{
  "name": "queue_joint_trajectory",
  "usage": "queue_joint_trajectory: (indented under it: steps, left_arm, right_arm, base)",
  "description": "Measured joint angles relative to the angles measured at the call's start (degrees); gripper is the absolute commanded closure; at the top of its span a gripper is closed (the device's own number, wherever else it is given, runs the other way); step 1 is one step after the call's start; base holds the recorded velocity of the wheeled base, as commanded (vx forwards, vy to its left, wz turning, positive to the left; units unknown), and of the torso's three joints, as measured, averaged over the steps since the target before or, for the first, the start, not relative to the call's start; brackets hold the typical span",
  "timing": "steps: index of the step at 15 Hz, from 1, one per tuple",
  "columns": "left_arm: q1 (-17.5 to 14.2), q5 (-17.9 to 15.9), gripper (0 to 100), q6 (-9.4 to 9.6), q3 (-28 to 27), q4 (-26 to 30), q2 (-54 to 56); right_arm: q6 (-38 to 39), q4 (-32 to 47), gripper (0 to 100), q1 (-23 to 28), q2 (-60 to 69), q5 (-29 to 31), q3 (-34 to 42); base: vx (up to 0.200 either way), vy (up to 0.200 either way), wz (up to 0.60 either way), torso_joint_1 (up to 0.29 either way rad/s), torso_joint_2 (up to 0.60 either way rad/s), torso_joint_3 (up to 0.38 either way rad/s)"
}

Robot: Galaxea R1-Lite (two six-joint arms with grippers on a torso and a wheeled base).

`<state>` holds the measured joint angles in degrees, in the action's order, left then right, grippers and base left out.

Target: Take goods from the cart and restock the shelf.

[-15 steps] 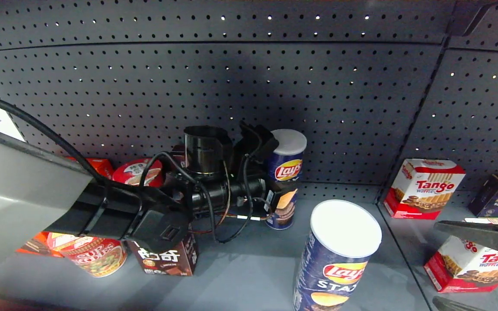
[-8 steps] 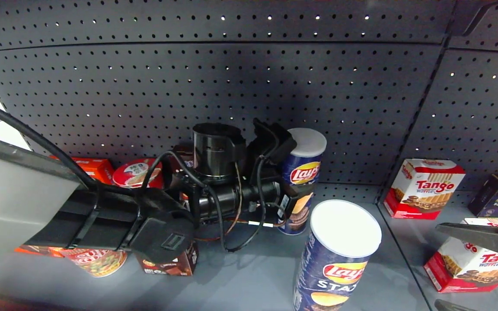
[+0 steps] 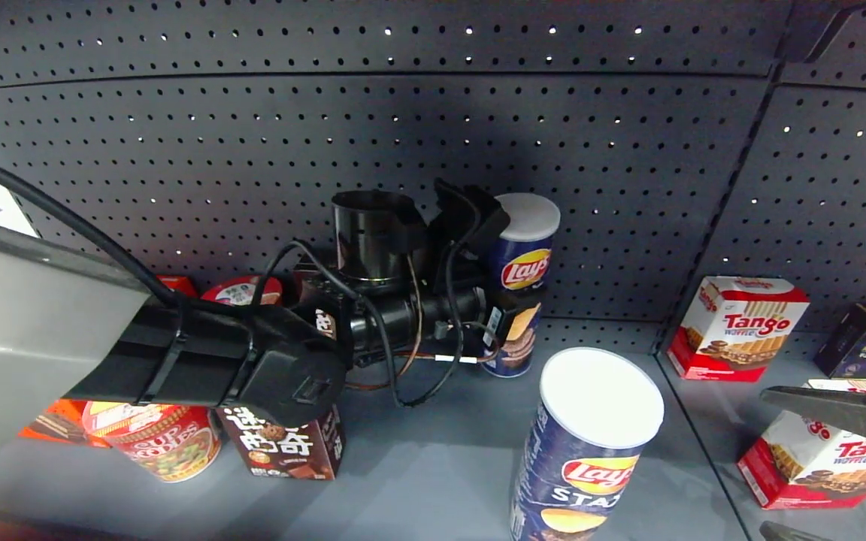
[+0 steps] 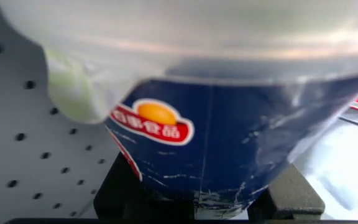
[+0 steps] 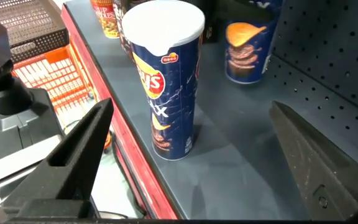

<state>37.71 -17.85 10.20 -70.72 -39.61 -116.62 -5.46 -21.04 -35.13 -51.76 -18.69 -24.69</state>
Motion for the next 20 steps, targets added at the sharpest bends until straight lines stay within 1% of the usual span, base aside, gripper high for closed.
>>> queue_joint_trajectory:
  steps: [3, 10, 16, 17, 20]
  left_arm:
    - [-0.6, -0.1, 100, 0.0, -1.4, 0.0, -1.8]
    - [-1.6, -0.1, 100, -0.02, -1.6, -0.3, -3.9]
    - [-1.4, -0.1, 100, -0.06, -1.4, -0.4, -4.3]
    - [-1.4, -0.1, 0, -0.05, -1.4, -0.4, -4.4]
    - [-1.3, -0.1, 0, -0.09, -1.4, -0.4, -4.4]
  right_arm:
    - [0.0, 0.0, 0, 0.0, 0.0, 0.0, 0.1]
    - [0.0, 0.0, 0, 0.0, -0.3, -0.1, 0.3]
    - [0.0, 0.0, 0, 0.0, -0.3, -0.1, 0.6]
    - [0.0, 0.0, 0, 0.0, -0.3, -0.1, 0.6]
    - [0.0, 0.0, 0, 0.1, -0.3, -0.1, 0.6]
  base:
    - [0.0, 0.0, 0.0, 0.0, 0.0, 0.0]
    - [0.0, 0.0, 0.0, 0.0, 0.0, 0.0]
    - [0.0, 0.0, 0.0, 0.0, 0.0, 0.0]
    - [0.0, 0.0, 0.0, 0.0, 0.0, 0.0]
    - [0.0, 0.0, 0.0, 0.0, 0.0, 0.0]
